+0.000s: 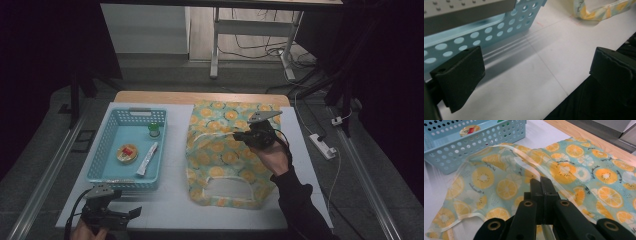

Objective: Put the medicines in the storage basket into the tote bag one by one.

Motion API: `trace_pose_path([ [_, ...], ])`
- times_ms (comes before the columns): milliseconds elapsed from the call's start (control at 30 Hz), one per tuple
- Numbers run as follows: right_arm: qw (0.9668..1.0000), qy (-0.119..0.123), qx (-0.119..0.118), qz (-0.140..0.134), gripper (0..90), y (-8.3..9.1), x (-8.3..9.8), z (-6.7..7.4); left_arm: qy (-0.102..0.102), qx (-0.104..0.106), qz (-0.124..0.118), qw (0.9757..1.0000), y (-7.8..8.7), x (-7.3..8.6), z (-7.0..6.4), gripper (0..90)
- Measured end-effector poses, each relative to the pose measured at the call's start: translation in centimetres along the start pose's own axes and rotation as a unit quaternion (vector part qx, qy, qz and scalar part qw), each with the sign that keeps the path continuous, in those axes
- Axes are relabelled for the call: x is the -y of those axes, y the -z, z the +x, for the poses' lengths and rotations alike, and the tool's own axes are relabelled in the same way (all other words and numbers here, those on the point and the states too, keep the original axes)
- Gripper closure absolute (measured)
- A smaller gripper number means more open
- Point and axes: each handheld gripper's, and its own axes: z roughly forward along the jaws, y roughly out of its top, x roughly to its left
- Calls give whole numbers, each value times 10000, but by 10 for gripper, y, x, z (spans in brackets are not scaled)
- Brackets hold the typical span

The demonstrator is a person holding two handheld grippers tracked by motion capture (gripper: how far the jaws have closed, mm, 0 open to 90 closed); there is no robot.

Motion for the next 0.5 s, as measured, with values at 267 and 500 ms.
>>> trace_pose_path([
  [267, 10000, 13, -18, 8, 900, -1, 0, 0, -148, -67, -166, 9997, 9, -7, -3, 0],
  [500, 10000, 31, -29, 31, 900, -2, 1, 1, -240, -113, -207, 9994, 14, -11, -5, 0],
])
